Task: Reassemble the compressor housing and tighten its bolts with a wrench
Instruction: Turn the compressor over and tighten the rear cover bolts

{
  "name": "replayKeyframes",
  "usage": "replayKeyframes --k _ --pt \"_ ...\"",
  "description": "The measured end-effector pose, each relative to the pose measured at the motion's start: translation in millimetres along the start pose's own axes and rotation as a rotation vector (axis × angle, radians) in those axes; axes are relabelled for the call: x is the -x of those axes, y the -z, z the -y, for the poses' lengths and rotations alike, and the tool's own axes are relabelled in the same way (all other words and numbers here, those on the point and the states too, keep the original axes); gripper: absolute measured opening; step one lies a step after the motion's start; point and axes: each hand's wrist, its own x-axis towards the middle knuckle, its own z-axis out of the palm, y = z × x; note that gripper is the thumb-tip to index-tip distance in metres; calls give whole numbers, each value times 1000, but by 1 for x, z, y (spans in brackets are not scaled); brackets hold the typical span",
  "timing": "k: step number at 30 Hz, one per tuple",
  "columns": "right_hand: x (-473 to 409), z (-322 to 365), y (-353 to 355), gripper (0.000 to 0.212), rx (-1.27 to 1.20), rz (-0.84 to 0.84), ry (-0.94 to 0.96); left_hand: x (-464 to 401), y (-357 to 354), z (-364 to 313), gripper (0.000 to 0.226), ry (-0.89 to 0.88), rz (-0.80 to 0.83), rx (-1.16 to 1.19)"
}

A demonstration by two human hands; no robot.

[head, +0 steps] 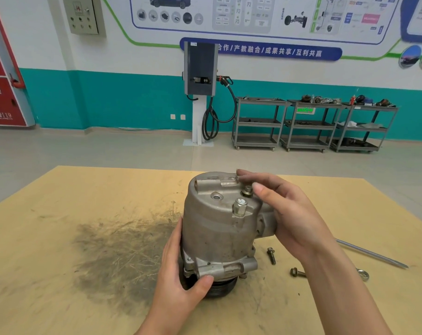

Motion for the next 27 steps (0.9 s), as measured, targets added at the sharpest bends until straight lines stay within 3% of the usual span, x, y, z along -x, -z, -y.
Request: replayKeyframes --k 3,9,11,14,18,27 --pt "-2 -2 -1 23 9 -11 -7 0 0 1 118 -7 -5 -6" --pt "-4 -5 -10 6 104 -160 15 0 -1 0 117 -7 -12 3" --pt "-4 -7 -13 14 113 -190 37 0 -1 0 117 -6 -10 1" --pt "-2 -4 -11 8 103 -141 33 -1 0 2 119 -3 -1 5" --pt "-1 -1 -2 23 -1 -19 14 -1 0 4 119 0 11 14" --pt "-5 -4 -3 19 -34 -63 11 1 0 2 116 17 29 23"
